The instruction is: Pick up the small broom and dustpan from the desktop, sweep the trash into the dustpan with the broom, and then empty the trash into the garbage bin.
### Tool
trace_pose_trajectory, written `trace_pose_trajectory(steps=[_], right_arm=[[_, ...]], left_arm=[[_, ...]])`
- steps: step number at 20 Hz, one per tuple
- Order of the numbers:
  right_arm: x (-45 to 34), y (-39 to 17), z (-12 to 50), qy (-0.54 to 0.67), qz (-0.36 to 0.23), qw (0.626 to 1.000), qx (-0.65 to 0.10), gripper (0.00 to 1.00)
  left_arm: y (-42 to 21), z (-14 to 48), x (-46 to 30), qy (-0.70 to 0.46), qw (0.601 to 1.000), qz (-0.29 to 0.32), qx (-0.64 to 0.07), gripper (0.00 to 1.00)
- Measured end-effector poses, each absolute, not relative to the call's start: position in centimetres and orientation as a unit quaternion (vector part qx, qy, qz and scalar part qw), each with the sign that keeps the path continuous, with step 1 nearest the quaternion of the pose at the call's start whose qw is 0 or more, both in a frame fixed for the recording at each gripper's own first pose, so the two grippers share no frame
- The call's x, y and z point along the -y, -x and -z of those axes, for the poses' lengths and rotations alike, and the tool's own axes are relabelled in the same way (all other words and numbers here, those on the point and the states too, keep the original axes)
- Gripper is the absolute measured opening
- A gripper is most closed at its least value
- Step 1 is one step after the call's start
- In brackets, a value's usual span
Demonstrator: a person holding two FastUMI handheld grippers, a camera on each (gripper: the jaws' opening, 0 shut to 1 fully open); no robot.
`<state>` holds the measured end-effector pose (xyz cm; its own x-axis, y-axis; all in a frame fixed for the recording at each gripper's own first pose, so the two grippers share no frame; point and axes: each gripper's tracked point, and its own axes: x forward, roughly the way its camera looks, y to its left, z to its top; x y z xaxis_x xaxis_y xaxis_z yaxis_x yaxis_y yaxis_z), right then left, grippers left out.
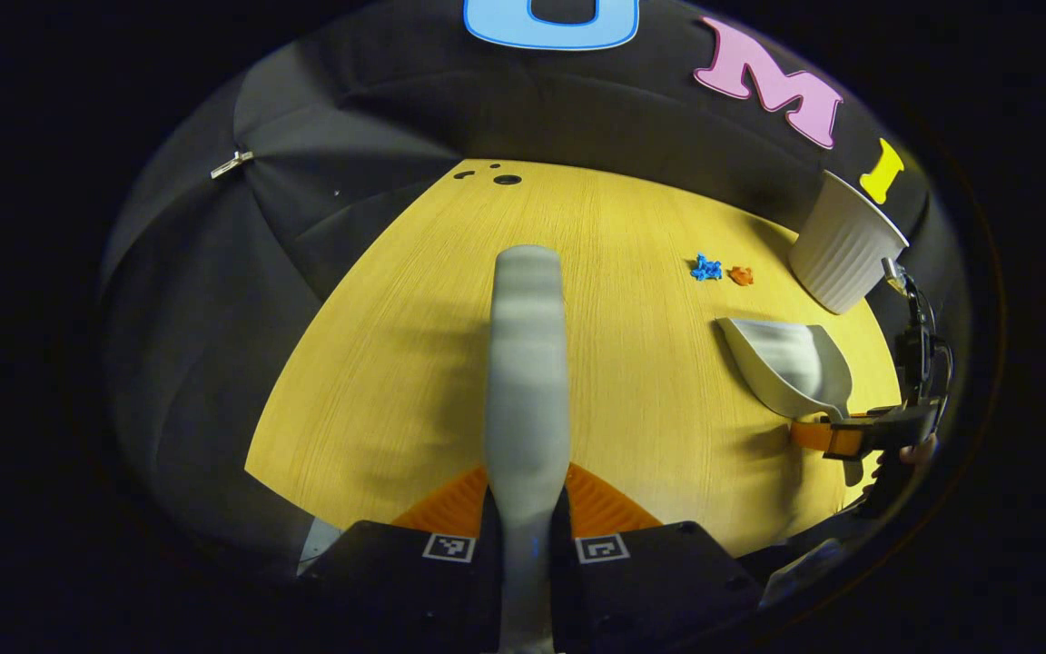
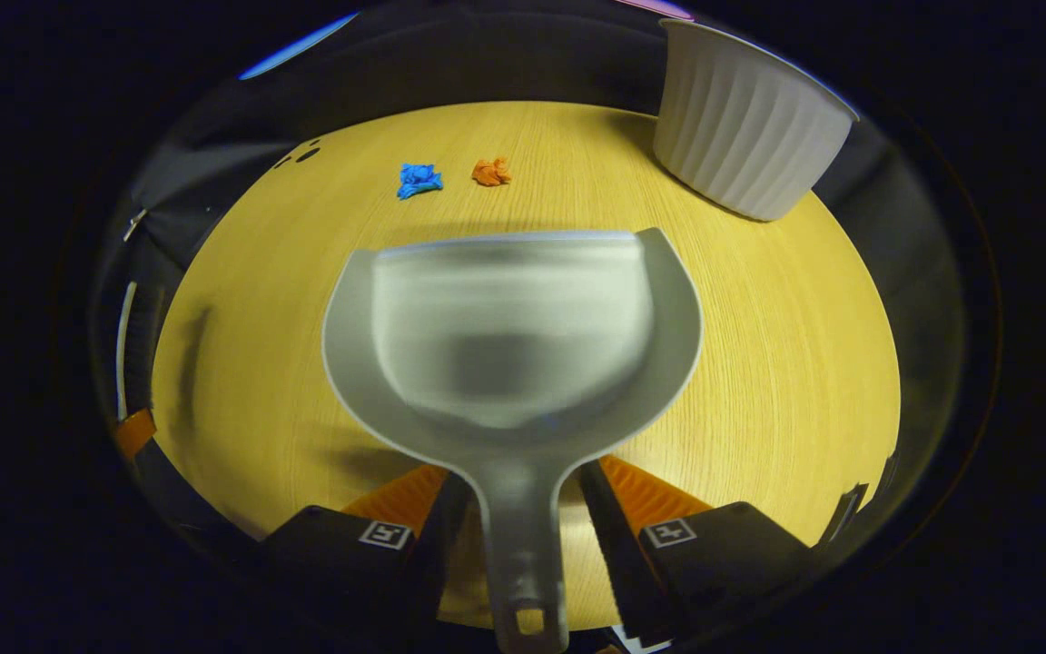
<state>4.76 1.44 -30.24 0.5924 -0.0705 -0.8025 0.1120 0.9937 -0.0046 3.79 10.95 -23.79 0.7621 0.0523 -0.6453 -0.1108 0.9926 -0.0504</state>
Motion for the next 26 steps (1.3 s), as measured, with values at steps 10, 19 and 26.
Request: trace_pose_trajectory(steps=[10,19,26], right_arm=[[-1.1,-5.1,30.1,-0.006,-0.014,0.888,-0.460,0.37],[2.5,-4.0,29.1,0.032,-0.033,0.891,-0.453,0.36],[4.9,-2.7,28.6,0.066,-0.056,0.886,-0.456,0.36]], left_arm=[[-9.2,23.3,-5.2,0.013,0.938,0.002,-0.346,0.26],[-18.3,22.1,-3.9,-0.059,0.930,0.044,-0.360,0.26],[-27.8,21.2,-2.2,-0.174,0.911,0.091,-0.364,0.25]])
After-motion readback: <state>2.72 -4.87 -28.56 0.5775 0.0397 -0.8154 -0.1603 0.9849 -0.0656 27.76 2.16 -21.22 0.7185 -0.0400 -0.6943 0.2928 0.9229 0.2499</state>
